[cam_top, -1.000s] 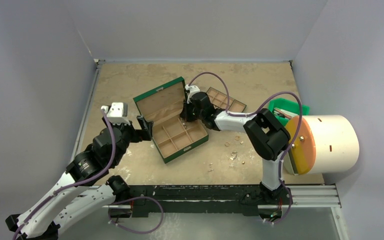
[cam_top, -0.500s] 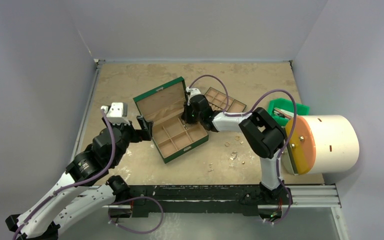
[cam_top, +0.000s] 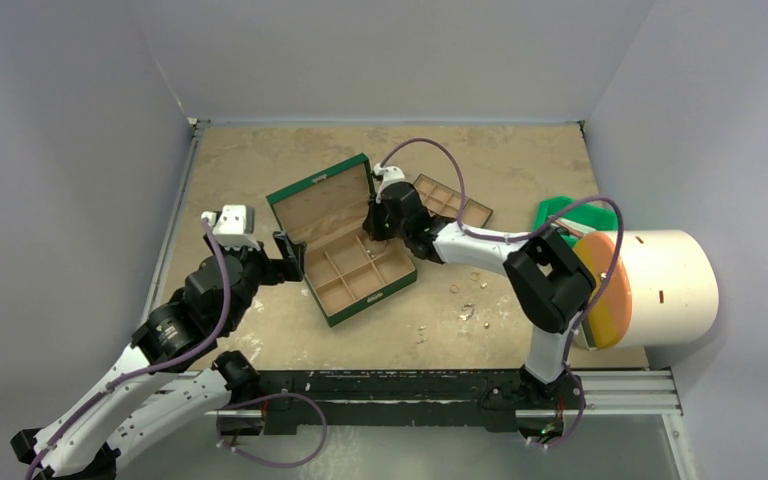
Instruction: Organize the mixed jewelry
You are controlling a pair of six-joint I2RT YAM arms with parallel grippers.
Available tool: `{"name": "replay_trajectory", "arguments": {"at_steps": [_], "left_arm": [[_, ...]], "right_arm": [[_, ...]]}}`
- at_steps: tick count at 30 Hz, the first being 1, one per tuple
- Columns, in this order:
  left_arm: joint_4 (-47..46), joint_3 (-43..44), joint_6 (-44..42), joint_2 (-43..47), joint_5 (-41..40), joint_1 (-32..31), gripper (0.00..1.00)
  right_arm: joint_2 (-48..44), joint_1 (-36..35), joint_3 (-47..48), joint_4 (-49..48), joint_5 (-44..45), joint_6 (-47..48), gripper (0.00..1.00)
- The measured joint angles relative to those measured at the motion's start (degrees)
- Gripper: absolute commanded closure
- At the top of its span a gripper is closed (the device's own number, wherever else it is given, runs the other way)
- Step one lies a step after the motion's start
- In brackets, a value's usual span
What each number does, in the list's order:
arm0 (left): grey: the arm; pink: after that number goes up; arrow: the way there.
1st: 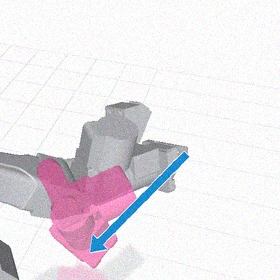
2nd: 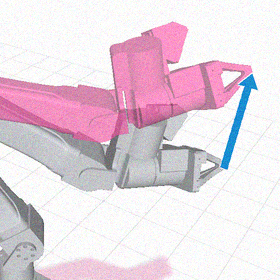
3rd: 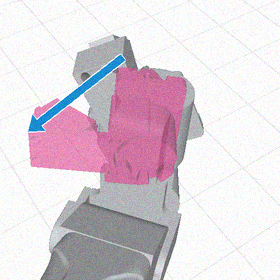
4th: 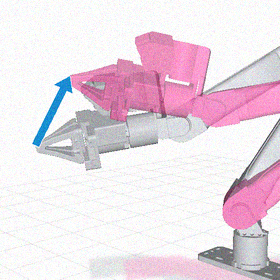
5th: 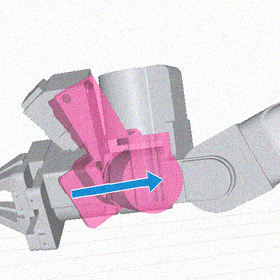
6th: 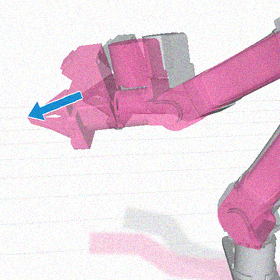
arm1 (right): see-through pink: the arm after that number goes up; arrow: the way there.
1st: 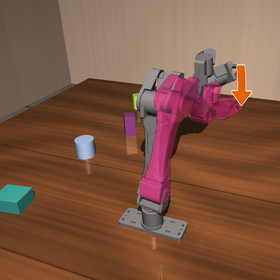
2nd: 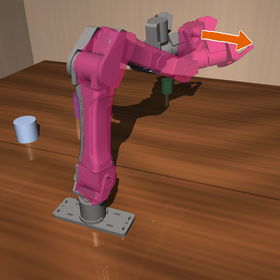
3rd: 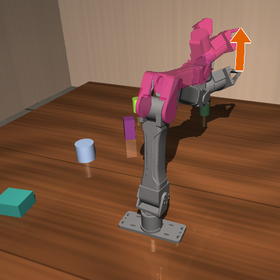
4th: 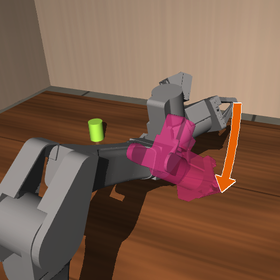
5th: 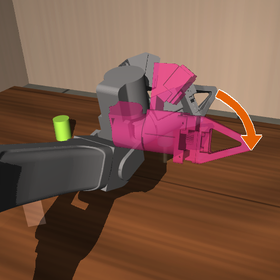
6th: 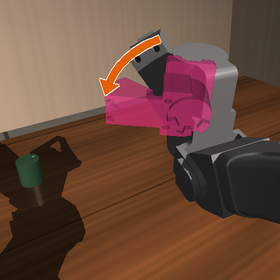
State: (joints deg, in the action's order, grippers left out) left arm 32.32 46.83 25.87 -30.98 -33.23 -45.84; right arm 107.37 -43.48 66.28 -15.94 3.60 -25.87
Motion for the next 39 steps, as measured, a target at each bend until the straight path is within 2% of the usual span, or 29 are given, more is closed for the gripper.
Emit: {"name": "replay_trajectory", "arguments": {"at_steps": [4,16,22,29,39], "left_arm": [[0.0,0.0,0.0,0.3,-0.1,0.0,0.01],[0.0,0.0,0.1,0.9,-1.6,0.0,0.01],[0.0,0.0,0.1,0.3,-1.6,0.0,0.01],[0.0,0.0,0.0,-0.7,-1.6,0.0,0.01],[0.0,0.0,0.0,-1.6,-0.8,0.5,0.01]], "right_arm": [[-4.4,-0.1,0.0,1.2,0.2,0.0,1.0],[-23.0,-0.1,-9.9,9.1,1.4,0.4,0.65],[-33.0,-0.1,-15.6,15.3,1.4,0.3,0.59],[-43.4,-0.1,-21.0,23.3,1.5,-1.3,0.45],[-48.7,-0.1,-28.8,31.5,1.8,-7.8,0.45]]}}
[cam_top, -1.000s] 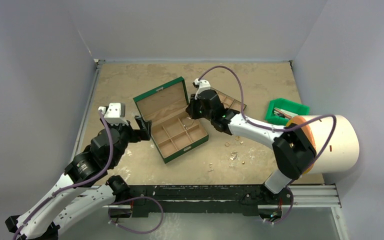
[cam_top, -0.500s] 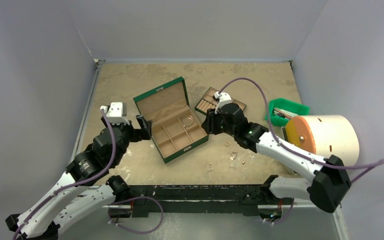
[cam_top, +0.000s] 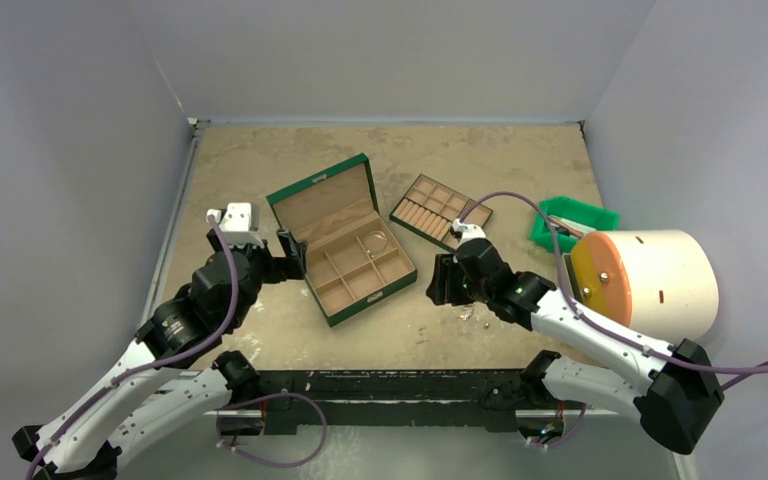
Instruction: Organize the mixed jewelry
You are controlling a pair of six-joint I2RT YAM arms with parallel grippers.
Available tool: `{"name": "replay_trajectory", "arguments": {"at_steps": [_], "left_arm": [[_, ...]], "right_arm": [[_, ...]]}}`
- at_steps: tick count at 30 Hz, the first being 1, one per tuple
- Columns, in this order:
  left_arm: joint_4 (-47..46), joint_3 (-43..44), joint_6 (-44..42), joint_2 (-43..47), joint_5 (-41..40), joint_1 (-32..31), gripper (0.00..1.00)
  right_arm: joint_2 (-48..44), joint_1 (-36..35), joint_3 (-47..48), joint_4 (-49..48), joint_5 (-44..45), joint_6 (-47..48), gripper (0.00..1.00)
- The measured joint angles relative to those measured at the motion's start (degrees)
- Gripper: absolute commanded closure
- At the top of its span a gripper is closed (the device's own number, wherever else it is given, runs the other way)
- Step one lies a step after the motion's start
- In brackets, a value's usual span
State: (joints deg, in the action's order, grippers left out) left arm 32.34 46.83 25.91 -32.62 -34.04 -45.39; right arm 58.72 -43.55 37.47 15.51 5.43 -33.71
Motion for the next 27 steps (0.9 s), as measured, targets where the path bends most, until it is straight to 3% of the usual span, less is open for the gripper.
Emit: {"name": "replay_trajectory", "arguments": {"at_steps": [6,16,27], "left_arm": [[0.0,0.0,0.0,-0.1,0.6,0.3,0.01],[0.0,0.0,0.0,1.3,1.5,0.3,0.01],[0.0,0.0,0.0,2.8,2.4,0.3,0.01]], "right_arm": [[-0.5,0.0,-1.9,4.7,2.7,-5.5,0.46],[-1.2,0.0,-2.0,9.7,15.3,-13.6,0.48],[6.6,0.0,-0.6,11.8,22.1,-14.8,0.51]]}}
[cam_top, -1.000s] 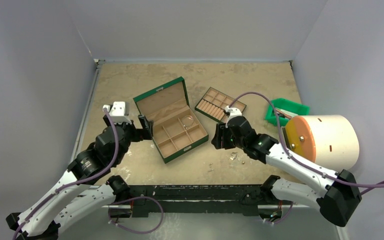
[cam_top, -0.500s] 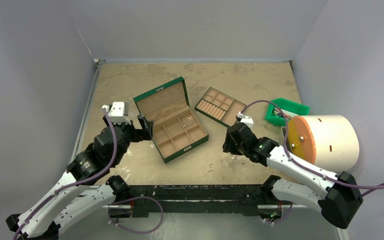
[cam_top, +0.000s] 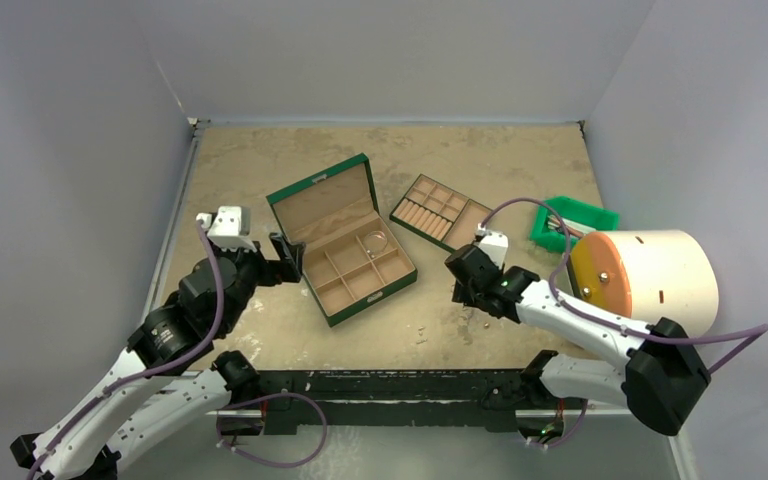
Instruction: Organize the mixed jewelry
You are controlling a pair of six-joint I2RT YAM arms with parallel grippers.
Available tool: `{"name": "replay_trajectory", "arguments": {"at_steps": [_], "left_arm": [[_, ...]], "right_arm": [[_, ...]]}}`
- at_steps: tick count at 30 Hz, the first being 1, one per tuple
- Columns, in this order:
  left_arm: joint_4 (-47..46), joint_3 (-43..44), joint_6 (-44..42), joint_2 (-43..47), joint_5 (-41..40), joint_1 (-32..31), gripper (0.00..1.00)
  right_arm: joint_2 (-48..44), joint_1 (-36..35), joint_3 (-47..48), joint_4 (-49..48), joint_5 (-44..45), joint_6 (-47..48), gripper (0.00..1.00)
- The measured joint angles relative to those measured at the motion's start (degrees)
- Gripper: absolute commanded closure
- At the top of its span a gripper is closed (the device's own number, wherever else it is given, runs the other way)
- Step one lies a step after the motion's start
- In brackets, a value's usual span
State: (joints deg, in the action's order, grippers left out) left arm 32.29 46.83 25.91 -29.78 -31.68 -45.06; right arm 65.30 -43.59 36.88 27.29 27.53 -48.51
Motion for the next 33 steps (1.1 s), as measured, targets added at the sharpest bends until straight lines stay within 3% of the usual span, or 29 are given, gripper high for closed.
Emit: {"name": "replay_trajectory", "arguments": {"at_steps": [10,18,33], "left_arm": [[0.0,0.0,0.0,0.5,0.2,0.0,0.02],[0.0,0.0,0.0,0.6,0.2,0.0,0.02],[0.0,0.0,0.0,0.8,0.1,0.0,0.02]], "right_arm": [[1.9,2.1,4.1,-0.9,4.0,1.2,0.51],[6.4,8.4,10.3,-5.7,5.5,5.6,0.51],[24.3,17.8,25.9,-12.9,3.0,5.4,0.55]]}}
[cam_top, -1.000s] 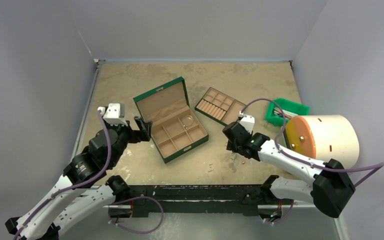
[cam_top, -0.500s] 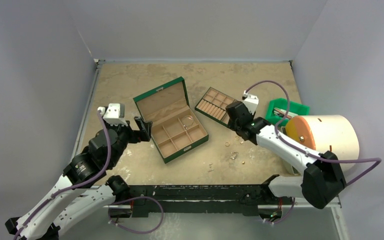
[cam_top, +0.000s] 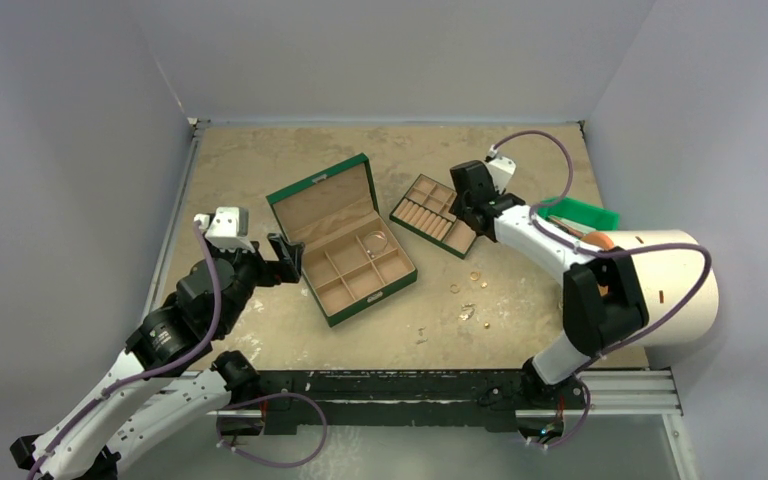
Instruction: Organize the mixed jewelry
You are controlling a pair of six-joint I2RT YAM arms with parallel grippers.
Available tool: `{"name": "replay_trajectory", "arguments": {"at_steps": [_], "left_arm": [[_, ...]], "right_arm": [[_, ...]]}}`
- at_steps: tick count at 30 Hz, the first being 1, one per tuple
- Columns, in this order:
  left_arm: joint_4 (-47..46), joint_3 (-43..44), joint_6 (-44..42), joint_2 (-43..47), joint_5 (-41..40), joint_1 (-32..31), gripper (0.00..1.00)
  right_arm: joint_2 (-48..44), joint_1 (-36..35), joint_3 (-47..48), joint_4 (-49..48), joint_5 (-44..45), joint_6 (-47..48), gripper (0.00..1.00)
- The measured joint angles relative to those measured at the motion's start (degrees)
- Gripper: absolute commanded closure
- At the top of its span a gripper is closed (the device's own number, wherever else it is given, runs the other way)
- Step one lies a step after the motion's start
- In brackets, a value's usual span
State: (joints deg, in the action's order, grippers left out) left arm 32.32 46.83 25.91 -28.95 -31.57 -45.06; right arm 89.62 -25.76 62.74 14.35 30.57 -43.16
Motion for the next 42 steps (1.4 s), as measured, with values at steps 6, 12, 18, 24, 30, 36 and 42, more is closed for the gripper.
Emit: {"name": "replay_trajectory", "arguments": {"at_steps": [6,12,18,24,30,36,42], "left_arm": [[0.0,0.0,0.0,0.0,-0.2,0.0,0.01],[0.0,0.0,0.0,0.0,-0.2,0.0,0.02],[0.0,0.0,0.0,0.0,-0.2,0.0,0.01],[0.0,0.0,0.0,-0.1,-0.2,0.0,0.02],[0.0,0.0,0.0,-0.2,-0.2,0.0,0.02],[0.0,0.0,0.0,-0.2,-0.2,0.0,0.02],[0.0,0.0,0.0,-0.2,-0.2,0.0,0.02]], "right_arm": [[6.1,3.1,1.6,-2.7,-3.3,-2.7,0.56],[11.6,4.9,3.6,-4.0,-5.7,-3.8,0.57],[14.3,4.9,5.1,-4.4,-7.6,-4.0,0.58],[16.3,4.9,6.3,-4.5,-8.1,-4.5,0.61],[19.1,5.1,7.5,-3.9,-8.3,-5.4,0.68],[21.2,5.3,9.0,-3.1,-8.7,-6.1,0.88],[21.4,5.6,9.3,-2.7,-9.0,-6.4,1.0]]}}
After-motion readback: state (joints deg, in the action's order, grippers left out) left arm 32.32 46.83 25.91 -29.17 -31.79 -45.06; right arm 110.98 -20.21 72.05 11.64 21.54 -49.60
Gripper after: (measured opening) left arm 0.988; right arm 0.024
